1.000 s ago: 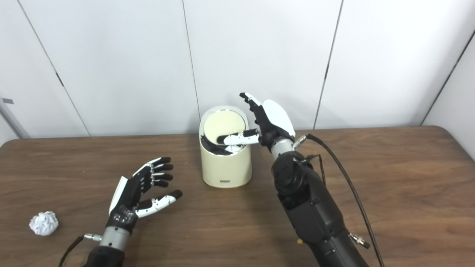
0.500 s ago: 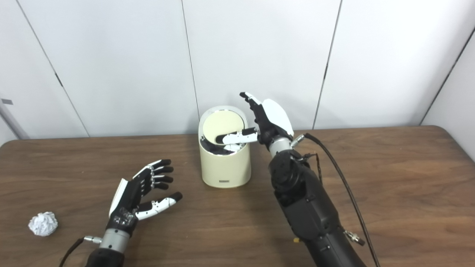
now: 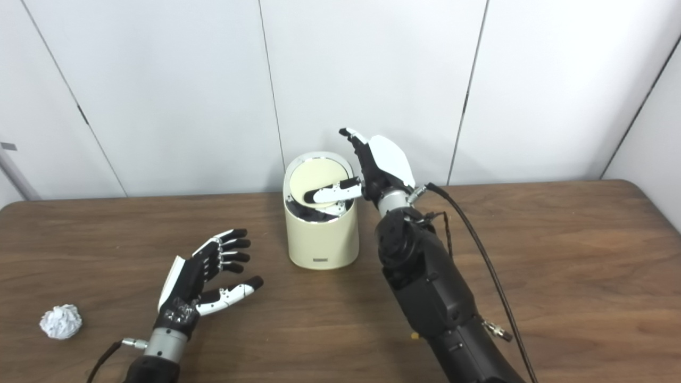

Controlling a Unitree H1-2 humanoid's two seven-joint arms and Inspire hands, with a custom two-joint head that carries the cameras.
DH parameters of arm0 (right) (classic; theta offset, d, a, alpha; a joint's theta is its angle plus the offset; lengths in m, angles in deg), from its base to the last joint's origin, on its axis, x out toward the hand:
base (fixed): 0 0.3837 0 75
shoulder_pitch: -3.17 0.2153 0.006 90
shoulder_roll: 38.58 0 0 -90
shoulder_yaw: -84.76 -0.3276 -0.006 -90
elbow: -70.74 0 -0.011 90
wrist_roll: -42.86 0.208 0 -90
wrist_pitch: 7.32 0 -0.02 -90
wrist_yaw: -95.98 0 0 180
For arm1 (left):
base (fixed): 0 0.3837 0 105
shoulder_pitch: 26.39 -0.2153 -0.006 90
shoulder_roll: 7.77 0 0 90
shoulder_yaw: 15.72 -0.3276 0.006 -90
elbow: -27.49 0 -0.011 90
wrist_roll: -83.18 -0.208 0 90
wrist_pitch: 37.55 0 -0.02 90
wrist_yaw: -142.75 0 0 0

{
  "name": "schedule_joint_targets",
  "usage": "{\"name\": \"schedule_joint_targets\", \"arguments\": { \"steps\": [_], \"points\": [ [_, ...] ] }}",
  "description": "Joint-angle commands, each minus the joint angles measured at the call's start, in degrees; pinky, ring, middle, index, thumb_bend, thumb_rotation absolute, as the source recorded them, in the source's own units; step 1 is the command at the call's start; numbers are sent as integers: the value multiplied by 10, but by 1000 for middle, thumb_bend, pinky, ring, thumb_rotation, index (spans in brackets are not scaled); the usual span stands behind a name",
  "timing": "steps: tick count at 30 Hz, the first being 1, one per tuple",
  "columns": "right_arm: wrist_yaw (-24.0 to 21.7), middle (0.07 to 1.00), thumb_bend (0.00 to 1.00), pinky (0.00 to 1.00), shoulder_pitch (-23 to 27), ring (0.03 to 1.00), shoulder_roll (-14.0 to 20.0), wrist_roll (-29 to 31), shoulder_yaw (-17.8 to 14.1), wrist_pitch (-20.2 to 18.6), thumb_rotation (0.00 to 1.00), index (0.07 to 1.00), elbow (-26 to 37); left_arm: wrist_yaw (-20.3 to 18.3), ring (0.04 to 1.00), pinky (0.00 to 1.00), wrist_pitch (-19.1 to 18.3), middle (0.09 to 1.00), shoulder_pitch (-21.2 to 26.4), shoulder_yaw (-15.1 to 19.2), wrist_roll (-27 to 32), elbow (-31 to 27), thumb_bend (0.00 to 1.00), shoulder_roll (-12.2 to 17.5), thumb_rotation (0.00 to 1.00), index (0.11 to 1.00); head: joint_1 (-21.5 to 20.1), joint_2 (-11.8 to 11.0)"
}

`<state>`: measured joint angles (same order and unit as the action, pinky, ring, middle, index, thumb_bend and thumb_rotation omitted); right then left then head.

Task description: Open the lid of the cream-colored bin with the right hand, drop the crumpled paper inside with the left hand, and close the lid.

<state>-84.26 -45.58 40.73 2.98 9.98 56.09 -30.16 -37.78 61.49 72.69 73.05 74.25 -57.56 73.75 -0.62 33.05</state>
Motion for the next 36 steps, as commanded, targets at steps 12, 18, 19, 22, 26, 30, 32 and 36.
{"name": "schedule_joint_targets", "arguments": {
  "steps": [12,18,19,22,26,30,32,36],
  "points": [
    [-18,898,859,598,15,784,13,-45,10,-2,10,887,8,8,687,628,1,767,15,1,-2,-24,729,-2,128,807,-1,3],
    [-15,894,837,583,13,761,22,-43,20,-1,0,883,12,6,685,638,1,768,16,1,0,-26,720,-2,126,807,-1,3],
    [-16,895,823,583,13,760,22,-43,21,-2,0,884,13,6,686,640,2,769,16,1,0,-25,718,-1,126,808,-1,3],
    [-16,896,815,589,12,769,22,-42,20,-2,0,884,15,6,687,657,-1,766,17,1,-1,-25,722,-2,130,806,-2,2],
    [-20,903,800,611,10,795,20,-33,11,-2,33,887,22,6,680,645,1,763,17,0,-3,-22,723,-1,132,805,-1,2],
    [-13,903,751,681,3,852,11,8,-20,0,446,886,40,7,680,626,2,762,16,1,-1,-23,722,0,124,804,1,1],
    [-12,899,730,689,0,857,10,23,-32,3,556,884,48,7,683,639,-1,762,16,2,-3,-25,722,1,128,805,-1,1],
    [-16,888,696,685,-13,835,19,30,-47,-1,789,885,75,5,687,635,4,766,16,3,1,-21,722,2,132,808,-3,2]
  ]
}}
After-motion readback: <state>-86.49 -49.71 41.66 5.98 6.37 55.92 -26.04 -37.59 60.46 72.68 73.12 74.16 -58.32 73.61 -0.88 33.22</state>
